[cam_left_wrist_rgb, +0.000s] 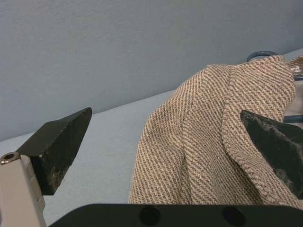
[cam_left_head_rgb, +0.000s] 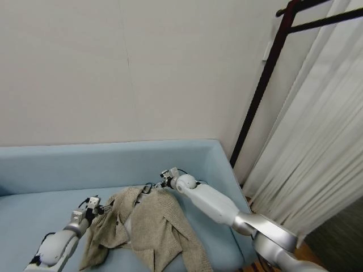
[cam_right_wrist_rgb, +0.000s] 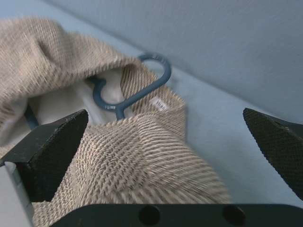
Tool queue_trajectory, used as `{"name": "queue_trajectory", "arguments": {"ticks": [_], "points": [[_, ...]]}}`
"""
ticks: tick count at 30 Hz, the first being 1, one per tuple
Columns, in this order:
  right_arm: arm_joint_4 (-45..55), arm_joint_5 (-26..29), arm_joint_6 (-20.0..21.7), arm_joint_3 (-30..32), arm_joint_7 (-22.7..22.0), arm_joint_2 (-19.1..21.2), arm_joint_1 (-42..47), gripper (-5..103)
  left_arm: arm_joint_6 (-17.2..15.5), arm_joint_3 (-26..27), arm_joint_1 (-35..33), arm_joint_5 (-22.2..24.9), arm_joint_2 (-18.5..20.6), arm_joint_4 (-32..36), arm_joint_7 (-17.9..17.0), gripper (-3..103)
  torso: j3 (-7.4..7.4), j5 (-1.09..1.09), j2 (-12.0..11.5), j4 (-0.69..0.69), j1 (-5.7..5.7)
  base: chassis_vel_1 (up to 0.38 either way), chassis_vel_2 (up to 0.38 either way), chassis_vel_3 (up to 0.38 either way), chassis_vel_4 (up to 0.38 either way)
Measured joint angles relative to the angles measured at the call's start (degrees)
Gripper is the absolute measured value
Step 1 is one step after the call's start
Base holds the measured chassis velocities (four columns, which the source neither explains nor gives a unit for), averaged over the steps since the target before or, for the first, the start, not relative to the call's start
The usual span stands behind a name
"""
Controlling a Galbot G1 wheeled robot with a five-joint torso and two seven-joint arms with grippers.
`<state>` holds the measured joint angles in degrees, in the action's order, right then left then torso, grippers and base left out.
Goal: Pick up the clothes from the sofa and hang them on the clothes hanger.
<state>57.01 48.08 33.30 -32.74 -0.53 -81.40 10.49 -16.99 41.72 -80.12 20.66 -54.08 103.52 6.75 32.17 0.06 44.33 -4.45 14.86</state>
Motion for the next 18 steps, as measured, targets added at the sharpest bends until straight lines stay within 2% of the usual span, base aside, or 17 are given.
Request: {"name": "queue_trajectory", "arguments": {"ticks": [3,12,14,18], "points": [[-8.3,-5.0,-0.2,-2.3,4.6,-3.9,-0.6,100,0.6,0.6,-0.1,-0.1,-0.2,0.0,0.2,100,0.0,0.01,0.0,-0.01,0.01,0.0,0.0,0.0,0.0],[-11.1,-7.5,0.7,-6.8,10.1,-3.1,-1.3,100,1.1,0.1,1.0,-0.1,0.2,0.0,0.5,100,0.0,0.02,0.0,-0.03,0.0,0.0,0.0,0.0,0.0],[-11.3,-7.7,0.6,-7.3,10.6,-3.1,-1.4,103,1.3,0.0,1.0,-0.1,0.2,0.0,0.5,100,0.0,0.02,0.0,-0.03,0.0,0.0,0.0,0.0,0.0],[-13.2,-8.9,-0.4,-7.9,11.7,-4.7,-1.6,98,1.7,-0.6,1.2,-0.2,-0.1,-0.2,0.7,100,0.0,0.02,0.0,-0.02,0.0,0.0,0.0,0.0,0.0]]}}
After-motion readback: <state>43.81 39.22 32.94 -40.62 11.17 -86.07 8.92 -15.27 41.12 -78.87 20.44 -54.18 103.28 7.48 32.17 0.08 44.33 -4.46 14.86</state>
